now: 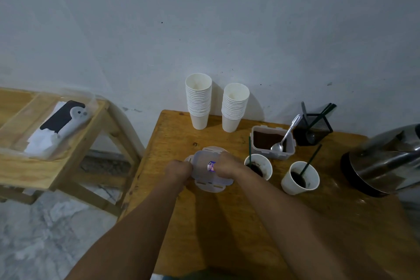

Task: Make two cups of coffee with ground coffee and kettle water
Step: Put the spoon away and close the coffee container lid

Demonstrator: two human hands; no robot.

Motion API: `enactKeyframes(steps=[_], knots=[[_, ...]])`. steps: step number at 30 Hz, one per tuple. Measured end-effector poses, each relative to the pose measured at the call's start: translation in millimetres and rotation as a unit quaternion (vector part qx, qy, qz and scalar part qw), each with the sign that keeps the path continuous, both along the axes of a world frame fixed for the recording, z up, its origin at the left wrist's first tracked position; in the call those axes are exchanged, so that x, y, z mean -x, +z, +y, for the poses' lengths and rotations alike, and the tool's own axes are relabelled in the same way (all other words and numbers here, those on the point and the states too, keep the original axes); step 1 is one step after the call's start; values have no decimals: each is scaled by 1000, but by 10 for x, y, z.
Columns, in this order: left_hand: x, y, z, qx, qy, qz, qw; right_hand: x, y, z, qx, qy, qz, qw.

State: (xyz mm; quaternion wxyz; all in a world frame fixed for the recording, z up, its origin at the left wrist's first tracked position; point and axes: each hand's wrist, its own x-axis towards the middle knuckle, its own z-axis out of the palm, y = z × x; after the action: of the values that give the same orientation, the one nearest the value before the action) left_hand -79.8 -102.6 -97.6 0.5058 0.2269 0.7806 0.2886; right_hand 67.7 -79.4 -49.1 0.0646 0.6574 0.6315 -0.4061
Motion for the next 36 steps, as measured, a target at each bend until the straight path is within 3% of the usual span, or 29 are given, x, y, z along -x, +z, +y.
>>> enactKeyframes(steps=[7, 14, 19, 23, 29, 33, 36], knots=[[16, 46, 106, -36, -45, 94, 994, 102, 218, 132, -3, 13, 16, 1000], [-248, 273, 394, -93, -133, 153, 975, -154, 738, 663, -69, -92, 128, 985], [-547, 421, 556, -143, -258, 126, 947, -697, 1009, 896, -95, -188, 171, 963], [-753, 392, 700, -174, -407, 205, 873, -1173, 980, 989, -121, -180, 90, 972], [-982, 309, 871, -218, -617, 395, 645, -1703, 717, 1002, -141, -43, -58, 987], [-1102, 304, 944, -200, -667, 438, 568, -1920, 524, 1092, -135, 41, -126, 982], [-1134, 293, 964, -180, -686, 444, 547, -1994, 446, 1176, -136, 110, -169, 970]])
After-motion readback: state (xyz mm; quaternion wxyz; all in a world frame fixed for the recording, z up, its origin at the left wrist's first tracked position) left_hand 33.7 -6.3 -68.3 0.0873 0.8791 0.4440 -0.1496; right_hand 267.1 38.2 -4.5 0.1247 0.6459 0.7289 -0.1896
